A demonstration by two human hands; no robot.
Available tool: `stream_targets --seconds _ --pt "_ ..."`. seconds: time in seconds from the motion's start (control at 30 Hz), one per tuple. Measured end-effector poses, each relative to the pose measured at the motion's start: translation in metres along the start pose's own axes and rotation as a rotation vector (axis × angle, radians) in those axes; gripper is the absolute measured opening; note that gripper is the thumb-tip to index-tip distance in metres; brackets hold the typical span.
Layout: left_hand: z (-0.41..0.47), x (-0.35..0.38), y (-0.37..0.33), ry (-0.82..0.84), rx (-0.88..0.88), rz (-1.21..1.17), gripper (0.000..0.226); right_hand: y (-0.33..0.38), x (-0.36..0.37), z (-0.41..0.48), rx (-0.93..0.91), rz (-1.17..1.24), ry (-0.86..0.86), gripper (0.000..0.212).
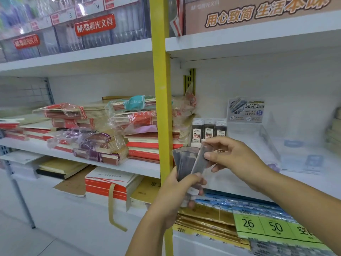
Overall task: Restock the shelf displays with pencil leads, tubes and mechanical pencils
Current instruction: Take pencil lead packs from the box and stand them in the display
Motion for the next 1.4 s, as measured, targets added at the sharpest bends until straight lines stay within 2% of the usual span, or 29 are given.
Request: stream_targets --seconds 0.17,0.33,0.5,0.6,0.67,0.8,0.93,1.03,1.13,1.27,1.33,1.4 --pt "0.000 -0.002 -0.001 -0.020 0.055 0.034 0.047 -0.005 -0.008 -0.007 0.067 0.012 0.077 0.023" --pt "0.000 -0.007 -0.001 -0.065 0.072 0.100 0.060 -0.004 -0.006 -0.009 0.123 0.081 0.088 0.030" --pt "0.000 -0.011 0.003 -0.045 0.065 -0.026 0.060 -0.016 -0.009 -0.012 0.107 0.140 0.038 0.008" --pt "0.001 -0.016 0.004 -0.061 0.067 -0.167 0.073 -0.022 -0.016 -0.017 0.106 0.104 -0.001 0.025" --pt "0.001 -0.019 0.003 -0.083 0.085 -0.186 0.064 -0.025 -0.016 -0.021 0.119 0.105 0.012 0.031" --pt "0.002 -0.022 0.001 -0.160 0.126 -0.142 0.035 -0.021 -0.013 -0.022 0.146 -0.108 0.069 0.038" --pt "0.004 -0.023 -0.007 -0.155 0.169 -0.065 0.028 -0.004 -0.001 -0.014 0.058 -0.471 0.155 0.032" --pt "0.004 -0.028 -0.010 -0.189 0.166 -0.070 0.031 0.006 0.003 -0.005 0.033 -0.489 0.230 0.059" --pt "0.005 -0.032 -0.010 -0.221 0.151 -0.091 0.030 0.025 -0.013 0.014 -0.041 -0.306 0.113 0.076" --pt "0.005 -0.036 -0.010 -0.198 0.132 -0.164 0.012 0.054 -0.036 0.048 -0.206 -0.387 -0.210 0.060" --pt "0.004 -0.038 -0.010 -0.188 0.139 -0.180 0.009 0.056 -0.038 0.064 -0.243 -0.500 -0.293 0.049" --pt "0.005 -0.041 -0.011 -0.192 0.159 -0.161 0.012 0.050 -0.034 0.077 -0.248 -0.595 -0.306 0.045"
Point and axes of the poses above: each hand's wrist, its own z-axis towards the middle knuckle, its own x-axis out of the palm, y = z × x, the point moved 6 cm from there along z, towards the middle knuckle, and after that the axes turned 7 degrees about y, right-handed, at the moved point
